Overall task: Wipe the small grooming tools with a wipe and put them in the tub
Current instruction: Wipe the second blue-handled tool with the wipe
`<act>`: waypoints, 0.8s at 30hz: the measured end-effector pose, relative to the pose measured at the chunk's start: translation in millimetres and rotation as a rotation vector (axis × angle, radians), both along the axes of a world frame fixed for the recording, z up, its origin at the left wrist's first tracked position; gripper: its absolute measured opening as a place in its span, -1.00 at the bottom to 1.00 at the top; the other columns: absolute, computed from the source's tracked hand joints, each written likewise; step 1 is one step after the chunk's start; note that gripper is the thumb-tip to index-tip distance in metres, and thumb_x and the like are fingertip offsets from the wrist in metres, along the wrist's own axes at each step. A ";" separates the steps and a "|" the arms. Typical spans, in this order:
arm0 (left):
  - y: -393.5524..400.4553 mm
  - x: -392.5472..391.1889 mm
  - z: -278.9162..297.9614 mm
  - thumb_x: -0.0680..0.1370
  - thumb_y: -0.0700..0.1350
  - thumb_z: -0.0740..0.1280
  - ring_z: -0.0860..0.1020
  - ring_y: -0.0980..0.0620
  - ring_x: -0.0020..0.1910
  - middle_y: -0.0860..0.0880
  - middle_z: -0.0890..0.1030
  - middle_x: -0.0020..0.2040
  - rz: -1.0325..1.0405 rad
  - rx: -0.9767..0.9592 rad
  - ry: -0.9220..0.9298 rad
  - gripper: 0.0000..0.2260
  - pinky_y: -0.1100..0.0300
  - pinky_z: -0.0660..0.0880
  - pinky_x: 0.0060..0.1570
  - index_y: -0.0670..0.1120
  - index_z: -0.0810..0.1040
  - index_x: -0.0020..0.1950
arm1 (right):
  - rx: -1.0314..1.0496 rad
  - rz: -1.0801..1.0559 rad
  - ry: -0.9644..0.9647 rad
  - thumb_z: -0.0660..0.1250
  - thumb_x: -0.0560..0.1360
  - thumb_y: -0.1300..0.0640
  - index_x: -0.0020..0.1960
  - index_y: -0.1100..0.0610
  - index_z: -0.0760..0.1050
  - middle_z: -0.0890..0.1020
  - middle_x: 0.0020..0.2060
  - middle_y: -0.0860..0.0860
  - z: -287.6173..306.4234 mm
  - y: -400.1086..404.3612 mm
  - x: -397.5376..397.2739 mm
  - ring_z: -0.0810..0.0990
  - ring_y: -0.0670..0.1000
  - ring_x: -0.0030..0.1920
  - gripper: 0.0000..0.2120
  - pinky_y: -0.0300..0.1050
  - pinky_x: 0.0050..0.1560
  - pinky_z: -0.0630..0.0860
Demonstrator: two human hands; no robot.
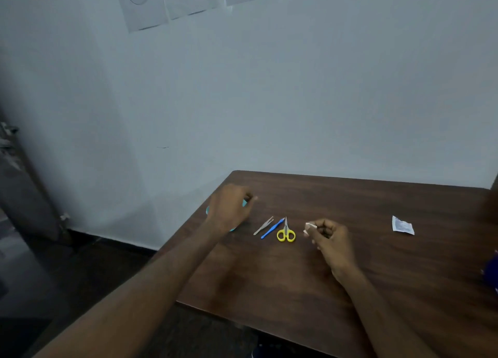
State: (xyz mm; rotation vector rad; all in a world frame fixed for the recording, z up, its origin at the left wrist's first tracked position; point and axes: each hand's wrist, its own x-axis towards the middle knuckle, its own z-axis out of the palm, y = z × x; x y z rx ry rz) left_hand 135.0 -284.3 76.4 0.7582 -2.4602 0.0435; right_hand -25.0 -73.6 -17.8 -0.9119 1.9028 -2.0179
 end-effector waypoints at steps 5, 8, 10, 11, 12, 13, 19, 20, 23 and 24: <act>43.5 -2.9 -57.6 0.68 0.09 0.33 0.54 0.06 0.04 0.13 0.67 -0.02 -0.188 0.079 0.024 -0.85 -0.01 0.60 -0.12 0.10 0.67 0.07 | -0.043 -0.044 -0.101 0.49 0.59 0.20 -0.05 0.16 0.69 0.76 -0.28 0.02 0.2 4.6 1.0 0.53 -0.18 -0.37 -0.95 -0.26 -0.33 0.45; 49.2 1.4 -85.1 0.69 0.06 0.31 0.51 0.05 0.08 0.15 0.62 0.02 -0.159 0.139 0.100 -0.85 0.04 0.58 -0.11 0.12 0.67 0.16 | -0.034 -0.078 -0.086 0.50 0.58 0.22 -0.07 0.19 0.69 0.74 -0.30 0.01 -5.9 4.8 1.3 0.56 -0.22 -0.38 -0.94 -0.30 -0.31 0.47; 52.0 5.2 -87.3 0.68 0.03 0.33 0.50 0.05 0.09 0.13 0.62 0.01 -0.092 0.129 0.186 -0.87 0.10 0.51 -0.23 0.10 0.67 0.16 | 0.013 -0.056 -0.037 0.51 0.56 0.23 -0.10 0.18 0.70 0.74 -0.31 0.02 -8.9 2.6 1.4 0.57 -0.19 -0.36 -0.94 -0.24 -0.27 0.48; 53.9 6.3 -87.1 0.67 0.02 0.35 0.49 0.04 0.10 0.12 0.62 0.01 -0.052 0.120 0.211 -0.88 0.13 0.47 -0.28 0.09 0.67 0.15 | 0.024 -0.047 -0.034 0.52 0.55 0.22 -0.10 0.15 0.70 0.74 -0.31 0.02 -9.6 2.0 0.9 0.56 -0.16 -0.35 -0.94 -0.20 -0.26 0.48; 56.6 6.7 -85.4 0.67 0.01 0.37 0.49 0.03 0.11 0.11 0.62 0.01 -0.013 0.105 0.215 -0.89 0.14 0.45 -0.32 0.09 0.67 0.15 | 0.025 -0.045 -0.044 0.52 0.55 0.21 -0.10 0.13 0.70 0.74 -0.31 0.02 -9.1 1.4 0.4 0.55 -0.15 -0.35 -0.95 -0.19 -0.26 0.47; 57.7 6.1 -84.9 0.66 0.02 0.37 0.49 0.03 0.12 0.11 0.62 0.00 0.014 0.096 0.200 -0.89 0.14 0.45 -0.33 0.08 0.67 0.14 | 0.018 -0.044 -0.055 0.52 0.55 0.21 -0.09 0.12 0.70 0.74 -0.30 0.03 -8.7 1.1 0.1 0.54 -0.16 -0.36 -0.95 -0.21 -0.26 0.45; 60.9 3.5 -80.9 0.65 0.15 0.32 0.49 0.04 0.11 0.12 0.59 -0.08 0.073 0.177 0.089 -0.80 0.15 0.44 -0.28 0.11 0.69 0.07 | 0.034 -0.006 -0.005 0.51 0.57 0.22 -0.08 0.14 0.70 0.75 -0.27 0.05 -0.4 8.0 10.5 0.57 -0.15 -0.34 -0.95 -0.25 -0.29 0.48; 60.6 4.3 -80.7 0.66 0.16 0.31 0.49 0.04 0.10 0.12 0.59 -0.08 0.077 0.187 0.081 -0.78 0.15 0.44 -0.27 0.10 0.70 0.07 | 0.025 -0.003 -0.016 0.51 0.57 0.22 -0.07 0.15 0.70 0.75 -0.27 0.05 -0.5 9.6 13.4 0.57 -0.14 -0.36 -0.95 -0.25 -0.31 0.48; 61.8 5.0 -79.7 0.64 0.17 0.34 0.50 0.04 0.12 0.11 0.60 -0.02 0.091 0.204 0.040 -0.78 0.11 0.53 -0.23 0.12 0.70 0.14 | -0.035 -0.042 -0.036 0.49 0.59 0.19 -0.06 0.15 0.69 0.76 -0.26 0.05 0.4 14.5 18.5 0.55 -0.09 -0.41 -0.93 -0.26 -0.39 0.45; 61.7 5.1 -78.5 0.64 0.16 0.36 0.50 0.04 0.13 0.11 0.60 0.00 0.100 0.207 0.022 -0.80 0.09 0.56 -0.20 0.13 0.70 0.16 | -0.021 -0.046 -0.040 0.49 0.59 0.18 -0.06 0.15 0.69 0.76 -0.26 0.07 0.5 15.7 17.8 0.54 -0.08 -0.41 -0.93 -0.26 -0.39 0.45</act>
